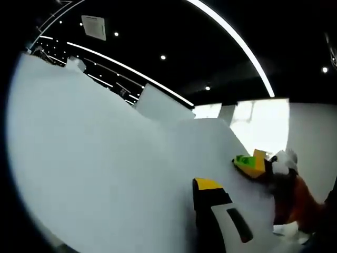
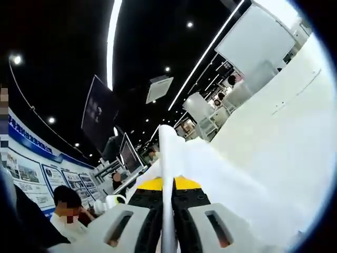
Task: Organize the stack of printing papers by aligning and flattening the scattered papers on the table
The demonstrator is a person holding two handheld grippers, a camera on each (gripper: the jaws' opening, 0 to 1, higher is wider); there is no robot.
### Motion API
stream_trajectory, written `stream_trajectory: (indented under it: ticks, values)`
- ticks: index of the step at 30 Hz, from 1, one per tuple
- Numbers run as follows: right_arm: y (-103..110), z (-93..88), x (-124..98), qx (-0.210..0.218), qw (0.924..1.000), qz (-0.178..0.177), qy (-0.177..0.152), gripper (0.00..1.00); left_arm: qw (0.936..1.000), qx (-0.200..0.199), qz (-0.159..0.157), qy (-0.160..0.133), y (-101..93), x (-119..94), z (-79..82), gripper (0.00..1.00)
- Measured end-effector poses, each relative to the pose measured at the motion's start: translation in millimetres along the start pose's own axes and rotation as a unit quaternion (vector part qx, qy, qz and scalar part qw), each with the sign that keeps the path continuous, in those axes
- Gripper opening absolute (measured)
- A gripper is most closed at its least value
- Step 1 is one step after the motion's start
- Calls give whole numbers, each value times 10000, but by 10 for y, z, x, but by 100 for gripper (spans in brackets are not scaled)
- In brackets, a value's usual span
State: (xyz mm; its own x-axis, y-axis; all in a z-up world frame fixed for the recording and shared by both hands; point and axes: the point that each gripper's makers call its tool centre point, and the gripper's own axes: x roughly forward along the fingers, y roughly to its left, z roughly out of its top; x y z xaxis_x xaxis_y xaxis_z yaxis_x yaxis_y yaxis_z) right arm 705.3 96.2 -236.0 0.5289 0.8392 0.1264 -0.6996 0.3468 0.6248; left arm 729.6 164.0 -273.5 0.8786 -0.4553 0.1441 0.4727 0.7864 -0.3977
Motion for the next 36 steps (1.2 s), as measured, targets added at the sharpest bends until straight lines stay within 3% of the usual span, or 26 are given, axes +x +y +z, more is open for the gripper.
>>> stream_trajectory:
  ticks: [5,14,36]
  values:
    - [-55,-29,-22,233,9997,-17,42,0,10000,-1,-5,1,-3,4,0,23]
    - [-56,-172,-22,232,9994,-39,234,0,10000,-8,-3,13,2,4,-3,24]
    - [44,-321,12,263,9988,54,409,0,10000,-37,12,-2,17,-2,6,23]
